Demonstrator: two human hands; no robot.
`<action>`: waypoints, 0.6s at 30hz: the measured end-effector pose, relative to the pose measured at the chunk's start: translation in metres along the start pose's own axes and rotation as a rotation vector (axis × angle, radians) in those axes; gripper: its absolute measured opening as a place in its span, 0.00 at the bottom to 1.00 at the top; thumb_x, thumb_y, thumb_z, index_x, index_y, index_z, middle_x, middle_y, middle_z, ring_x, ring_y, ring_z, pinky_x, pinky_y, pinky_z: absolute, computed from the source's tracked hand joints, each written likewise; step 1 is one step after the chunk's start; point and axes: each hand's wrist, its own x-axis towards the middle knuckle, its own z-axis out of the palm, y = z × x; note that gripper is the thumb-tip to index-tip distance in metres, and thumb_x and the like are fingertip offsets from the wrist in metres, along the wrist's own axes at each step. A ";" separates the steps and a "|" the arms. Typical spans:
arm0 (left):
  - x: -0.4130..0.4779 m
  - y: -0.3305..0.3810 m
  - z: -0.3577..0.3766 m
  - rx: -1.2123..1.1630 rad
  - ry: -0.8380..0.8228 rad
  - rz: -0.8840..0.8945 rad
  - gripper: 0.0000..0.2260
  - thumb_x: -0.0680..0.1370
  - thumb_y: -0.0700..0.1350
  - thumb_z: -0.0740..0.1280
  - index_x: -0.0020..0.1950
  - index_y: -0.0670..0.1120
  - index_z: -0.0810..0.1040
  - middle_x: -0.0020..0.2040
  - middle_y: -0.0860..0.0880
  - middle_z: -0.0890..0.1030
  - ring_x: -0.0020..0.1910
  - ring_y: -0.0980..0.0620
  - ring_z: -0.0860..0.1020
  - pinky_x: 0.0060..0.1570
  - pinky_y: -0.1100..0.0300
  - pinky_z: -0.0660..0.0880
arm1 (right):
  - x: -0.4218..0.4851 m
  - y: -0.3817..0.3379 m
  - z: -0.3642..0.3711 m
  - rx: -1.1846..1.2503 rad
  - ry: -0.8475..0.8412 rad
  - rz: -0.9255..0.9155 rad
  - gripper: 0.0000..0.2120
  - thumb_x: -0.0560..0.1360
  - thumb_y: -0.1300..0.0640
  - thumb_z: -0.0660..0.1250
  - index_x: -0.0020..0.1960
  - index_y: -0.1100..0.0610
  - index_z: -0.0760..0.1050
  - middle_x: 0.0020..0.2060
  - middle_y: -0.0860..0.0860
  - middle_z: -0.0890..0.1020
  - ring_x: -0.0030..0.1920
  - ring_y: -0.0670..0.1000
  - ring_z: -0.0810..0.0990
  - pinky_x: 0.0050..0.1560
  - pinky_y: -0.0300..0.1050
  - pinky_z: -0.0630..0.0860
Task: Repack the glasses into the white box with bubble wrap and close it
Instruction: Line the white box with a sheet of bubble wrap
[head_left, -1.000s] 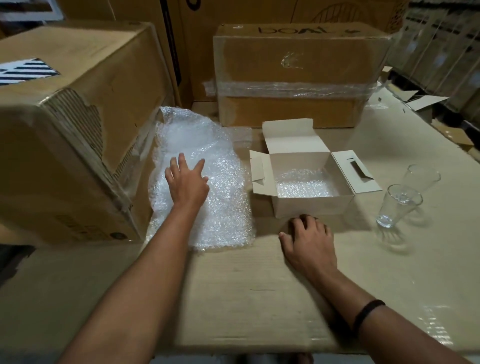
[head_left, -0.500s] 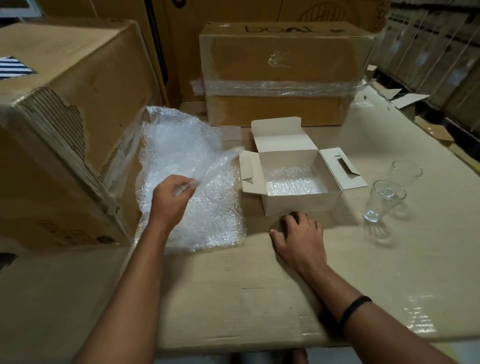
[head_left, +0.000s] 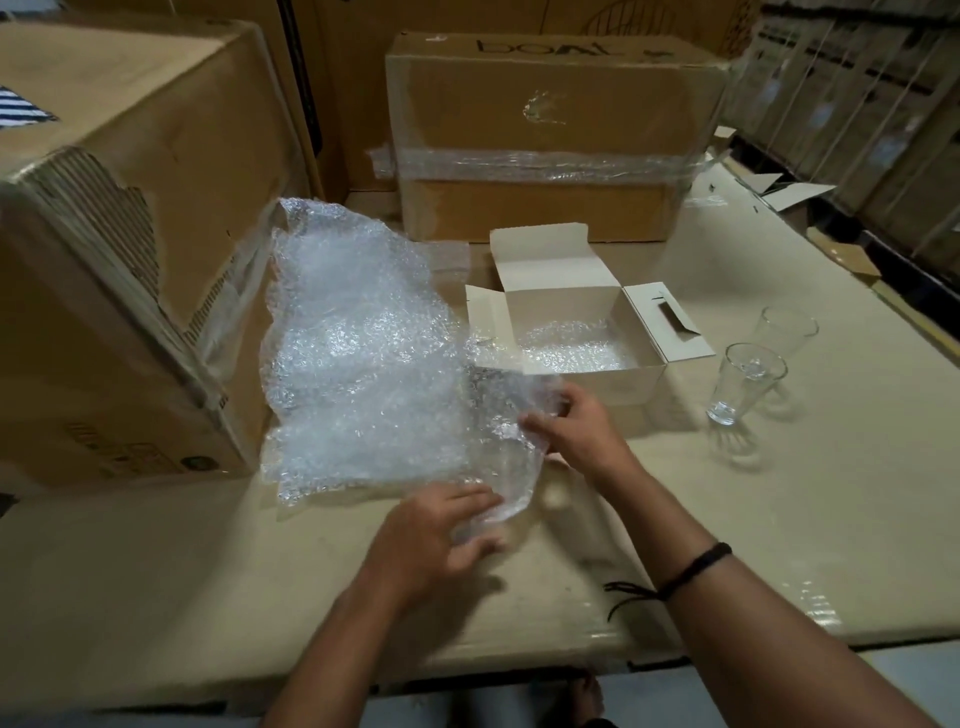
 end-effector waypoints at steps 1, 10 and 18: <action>0.000 0.003 -0.003 0.008 0.057 0.026 0.23 0.73 0.65 0.65 0.56 0.50 0.83 0.54 0.53 0.83 0.52 0.54 0.79 0.52 0.59 0.75 | 0.002 -0.002 -0.004 0.001 0.009 -0.003 0.11 0.72 0.68 0.71 0.48 0.54 0.77 0.42 0.56 0.83 0.39 0.55 0.82 0.41 0.50 0.80; 0.016 0.028 -0.007 0.370 0.343 -0.207 0.20 0.72 0.61 0.63 0.58 0.52 0.81 0.63 0.49 0.77 0.64 0.45 0.71 0.61 0.49 0.60 | -0.018 0.006 -0.098 -0.094 0.103 0.177 0.11 0.75 0.69 0.59 0.52 0.63 0.78 0.39 0.63 0.79 0.31 0.58 0.76 0.34 0.48 0.76; 0.017 0.057 0.051 0.533 -0.296 -0.382 0.27 0.77 0.66 0.53 0.75 0.61 0.59 0.79 0.54 0.54 0.77 0.51 0.49 0.72 0.42 0.43 | -0.028 0.033 -0.152 -0.842 0.345 -0.048 0.23 0.76 0.54 0.67 0.69 0.56 0.69 0.58 0.60 0.79 0.55 0.60 0.78 0.54 0.51 0.75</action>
